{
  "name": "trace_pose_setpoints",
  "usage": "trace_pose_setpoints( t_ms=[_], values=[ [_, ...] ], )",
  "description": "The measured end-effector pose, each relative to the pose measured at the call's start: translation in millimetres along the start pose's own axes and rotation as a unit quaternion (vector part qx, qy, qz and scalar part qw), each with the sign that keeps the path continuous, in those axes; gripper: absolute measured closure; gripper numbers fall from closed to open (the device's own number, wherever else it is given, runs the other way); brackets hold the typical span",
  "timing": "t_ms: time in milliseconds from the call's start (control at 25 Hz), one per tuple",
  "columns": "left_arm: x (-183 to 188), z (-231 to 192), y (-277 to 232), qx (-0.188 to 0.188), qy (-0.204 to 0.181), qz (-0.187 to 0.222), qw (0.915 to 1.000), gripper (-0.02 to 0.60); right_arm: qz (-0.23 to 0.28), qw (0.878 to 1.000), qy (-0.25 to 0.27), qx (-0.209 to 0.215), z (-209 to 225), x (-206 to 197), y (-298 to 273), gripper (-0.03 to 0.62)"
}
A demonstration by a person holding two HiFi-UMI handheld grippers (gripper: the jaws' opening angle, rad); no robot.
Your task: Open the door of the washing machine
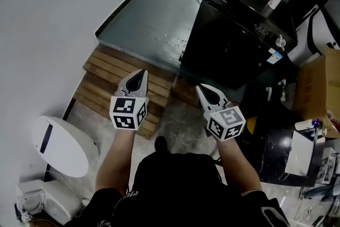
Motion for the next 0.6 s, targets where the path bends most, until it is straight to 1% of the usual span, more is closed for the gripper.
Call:
trace_pose_setpoints(
  t_ms=[280, 360, 600],
  values=[
    [13, 12, -53, -0.037, -0.012, -0.016, 0.9991, 0.574, 0.001, 1.0, -0.016, -0.017, 37, 10, -18, 0.599],
    [18, 20, -72, -0.044, -0.015, -0.014, 0.9988, 0.574, 0.003, 0.999, -0.022, -0.023, 55, 10, -20, 0.599],
    [31, 52, -139, -0.057, -0.008, -0.015, 0.9982, 0.574, 0.004, 0.999, -0.027, -0.033, 124, 10, -20, 0.599]
  ],
)
Point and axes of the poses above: the fingertips, and each gripper's own axes: y backward along the fingers, z to its right, x out of its top, the point moved 2 cm from there along y, backward along the fingers, and after that the axes turned 7 degrees about -z, right-handed, at the moved point
